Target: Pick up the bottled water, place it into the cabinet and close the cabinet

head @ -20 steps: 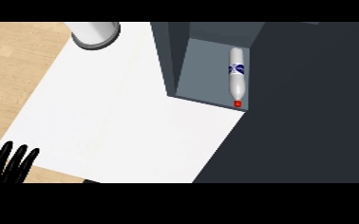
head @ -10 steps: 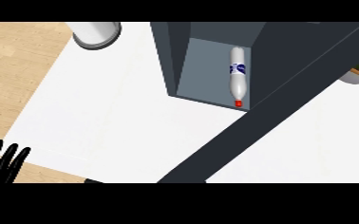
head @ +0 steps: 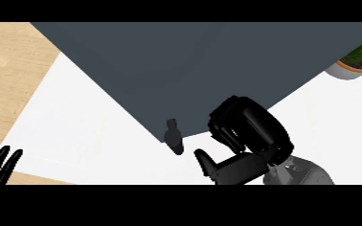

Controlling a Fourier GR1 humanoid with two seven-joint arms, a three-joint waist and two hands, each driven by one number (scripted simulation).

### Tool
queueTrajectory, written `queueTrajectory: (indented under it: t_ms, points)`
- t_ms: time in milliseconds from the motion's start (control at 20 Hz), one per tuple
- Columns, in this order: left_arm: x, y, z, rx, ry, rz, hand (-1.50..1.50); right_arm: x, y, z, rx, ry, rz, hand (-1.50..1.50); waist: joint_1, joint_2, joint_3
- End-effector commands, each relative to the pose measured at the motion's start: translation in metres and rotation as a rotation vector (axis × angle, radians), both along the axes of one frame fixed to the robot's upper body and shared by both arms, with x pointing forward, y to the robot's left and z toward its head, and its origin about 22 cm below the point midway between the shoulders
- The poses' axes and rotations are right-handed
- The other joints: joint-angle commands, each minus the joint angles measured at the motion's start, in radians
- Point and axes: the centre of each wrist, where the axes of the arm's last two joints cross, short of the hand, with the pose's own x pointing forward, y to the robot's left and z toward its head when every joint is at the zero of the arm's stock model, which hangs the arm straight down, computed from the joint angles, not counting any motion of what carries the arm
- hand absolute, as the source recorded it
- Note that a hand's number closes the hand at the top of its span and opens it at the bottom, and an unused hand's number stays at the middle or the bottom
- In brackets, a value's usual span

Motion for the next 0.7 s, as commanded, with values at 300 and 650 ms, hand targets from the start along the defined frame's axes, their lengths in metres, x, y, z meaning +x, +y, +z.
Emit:
queueTrajectory:
  t_ms: [300, 650]
  points:
    - [-0.010, 0.001, -0.007, -0.049, -0.009, -0.003, -1.50, 0.110, 0.031, 0.016, -0.072, 0.009, -0.205, 1.50, -0.056, -0.008, 0.006]
    - [-0.007, -0.007, 0.000, -0.056, -0.028, -0.013, -1.50, 0.129, 0.031, 0.022, -0.061, 0.026, -0.213, 1.50, -0.053, -0.006, 0.008]
